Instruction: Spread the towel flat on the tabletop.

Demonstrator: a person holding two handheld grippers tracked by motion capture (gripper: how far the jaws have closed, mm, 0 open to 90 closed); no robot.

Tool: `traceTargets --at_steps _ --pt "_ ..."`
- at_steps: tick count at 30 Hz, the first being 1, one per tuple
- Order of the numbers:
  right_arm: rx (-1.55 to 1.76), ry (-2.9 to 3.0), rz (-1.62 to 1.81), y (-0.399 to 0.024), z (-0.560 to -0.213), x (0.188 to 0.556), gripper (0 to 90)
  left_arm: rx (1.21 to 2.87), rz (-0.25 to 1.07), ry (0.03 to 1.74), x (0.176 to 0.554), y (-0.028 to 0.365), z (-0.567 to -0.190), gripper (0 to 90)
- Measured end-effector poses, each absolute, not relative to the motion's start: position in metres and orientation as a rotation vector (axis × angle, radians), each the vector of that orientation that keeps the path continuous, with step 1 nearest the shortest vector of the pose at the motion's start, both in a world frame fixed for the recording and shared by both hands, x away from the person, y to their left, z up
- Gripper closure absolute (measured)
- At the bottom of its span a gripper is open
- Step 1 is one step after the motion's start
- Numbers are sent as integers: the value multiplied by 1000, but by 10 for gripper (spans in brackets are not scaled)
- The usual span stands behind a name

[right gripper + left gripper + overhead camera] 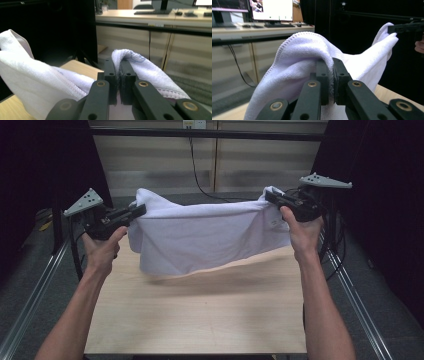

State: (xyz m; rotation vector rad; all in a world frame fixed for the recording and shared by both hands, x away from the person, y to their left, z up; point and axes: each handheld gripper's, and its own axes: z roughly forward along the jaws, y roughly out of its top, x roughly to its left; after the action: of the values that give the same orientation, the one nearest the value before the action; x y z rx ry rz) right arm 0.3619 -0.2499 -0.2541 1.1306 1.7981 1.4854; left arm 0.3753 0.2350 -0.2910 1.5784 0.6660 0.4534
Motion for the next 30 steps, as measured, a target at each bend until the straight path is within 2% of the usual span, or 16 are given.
traceTargets --at_steps 4,5,7,8,9,11,13,14,16,19,20,23,25,27,30 --pt "1104 1834 1447 -248 -263 356 866 1603 460 641 366 238 -299 856" --pt "1109 1871 1427 -248 -282 348 865 1613 429 632 357 239 -317 856" --pt "1121 1912 1414 -250 -303 337 865 1623 414 639 353 239 -326 855" --pt "1135 1925 1421 -251 -317 330 866 1646 370 646 341 239 -352 856" --pt "1154 1939 1427 -252 -331 322 866 1646 370 646 341 239 -352 855" --pt "1199 1982 1406 -254 -362 304 865 1740 326 668 326 235 -395 856" --pt "1225 2041 1384 -253 -388 289 865 1771 318 679 322 235 -405 855" --pt "1239 2053 1375 -253 -397 283 865 1789 245 696 314 236 -424 854" --pt "1258 2079 1360 -252 -409 273 864 1822 257 694 307 236 -430 853" --pt "1280 2157 1341 -249 -440 242 855 1850 206 687 287 241 -448 847" --pt "1291 2166 1338 -249 -447 234 847 1866 177 665 274 245 -457 841" --pt "1329 2169 1348 -250 -459 219 831 1889 130 651 267 247 -460 827" --pt "1351 2190 1324 -250 -466 202 784 1877 100 659 260 249 -463 821" --pt "1365 2213 1288 -249 -469 193 700 1880 72 670 252 252 -467 786" --pt "1368 2215 1282 -252 -470 183 659 1859 65 679 249 257 -466 724"
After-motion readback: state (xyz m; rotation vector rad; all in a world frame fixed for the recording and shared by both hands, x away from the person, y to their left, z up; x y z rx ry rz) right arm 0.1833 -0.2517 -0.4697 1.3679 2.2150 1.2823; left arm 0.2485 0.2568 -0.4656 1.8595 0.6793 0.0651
